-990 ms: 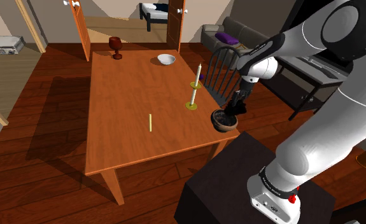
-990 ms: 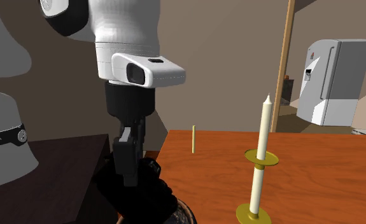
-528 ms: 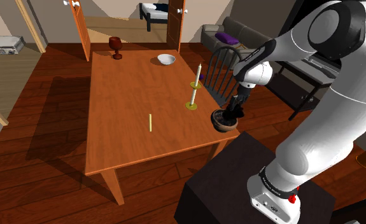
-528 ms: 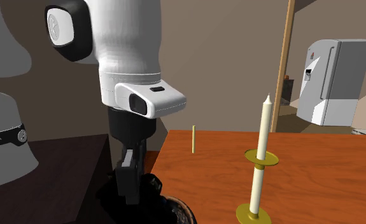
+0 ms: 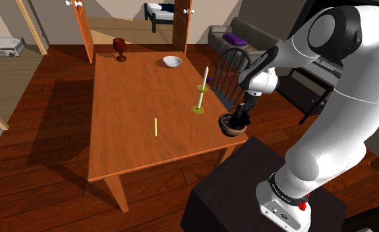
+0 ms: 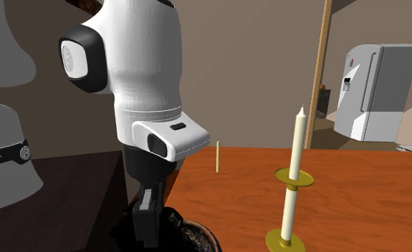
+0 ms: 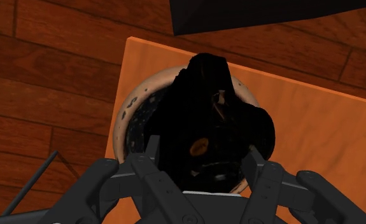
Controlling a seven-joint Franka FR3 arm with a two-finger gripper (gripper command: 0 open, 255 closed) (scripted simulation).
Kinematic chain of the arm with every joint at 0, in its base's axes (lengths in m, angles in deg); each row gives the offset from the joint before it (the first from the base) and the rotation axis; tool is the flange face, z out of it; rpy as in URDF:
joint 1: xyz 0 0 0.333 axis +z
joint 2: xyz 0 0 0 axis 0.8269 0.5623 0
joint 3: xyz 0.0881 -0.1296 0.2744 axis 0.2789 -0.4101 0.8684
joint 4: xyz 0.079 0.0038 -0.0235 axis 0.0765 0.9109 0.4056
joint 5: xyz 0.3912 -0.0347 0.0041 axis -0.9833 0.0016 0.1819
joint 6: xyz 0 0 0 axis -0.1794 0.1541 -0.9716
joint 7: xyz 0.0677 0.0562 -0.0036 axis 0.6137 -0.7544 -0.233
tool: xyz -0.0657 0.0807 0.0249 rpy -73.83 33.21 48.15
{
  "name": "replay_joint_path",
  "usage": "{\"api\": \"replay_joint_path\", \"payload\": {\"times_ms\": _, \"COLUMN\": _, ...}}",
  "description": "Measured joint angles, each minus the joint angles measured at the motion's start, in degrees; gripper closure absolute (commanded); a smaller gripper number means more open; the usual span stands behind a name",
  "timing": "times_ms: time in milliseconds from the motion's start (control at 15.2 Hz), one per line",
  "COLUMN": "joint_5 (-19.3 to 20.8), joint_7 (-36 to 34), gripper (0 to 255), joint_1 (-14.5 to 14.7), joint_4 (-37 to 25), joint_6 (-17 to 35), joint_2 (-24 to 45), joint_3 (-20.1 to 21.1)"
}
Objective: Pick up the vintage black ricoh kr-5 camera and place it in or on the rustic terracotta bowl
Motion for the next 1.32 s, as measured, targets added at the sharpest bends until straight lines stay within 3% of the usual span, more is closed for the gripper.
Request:
{"api": "replay_joint_path", "payload": {"times_ms": 264, "joint_5": -0.13, "joint_7": 0.05, "gripper": 255, "joint_1": 0.00, "joint_4": 0.07, "joint_6": 0.22, "joint_2": 0.11, "joint_3": 0.06}}
{"api": "replay_joint_path", "payload": {"times_ms": 330, "joint_5": -0.15, "joint_7": 0.09, "gripper": 0, "joint_1": -0.02, "joint_4": 0.05, "joint_6": 0.24, "joint_2": 0.15, "joint_3": 0.06}}
{"api": "replay_joint_path", "payload": {"times_ms": 726, "joint_5": -0.14, "joint_7": 0.04, "gripper": 0, "joint_1": 0.01, "joint_4": 0.15, "joint_6": 0.28, "joint_2": 0.37, "joint_3": 0.08}}
{"api": "replay_joint_path", "payload": {"times_ms": 1056, "joint_5": 4.13, "joint_7": -2.89, "gripper": 0, "joint_1": 0.72, "joint_4": -0.57, "joint_6": -5.83, "joint_2": -5.56, "joint_3": -1.73}}
{"api": "replay_joint_path", "payload": {"times_ms": 1320, "joint_5": 4.58, "joint_7": -3.24, "gripper": 0, "joint_1": 0.76, "joint_4": -0.81, "joint_6": -6.64, "joint_2": -6.11, "joint_3": -1.85}}
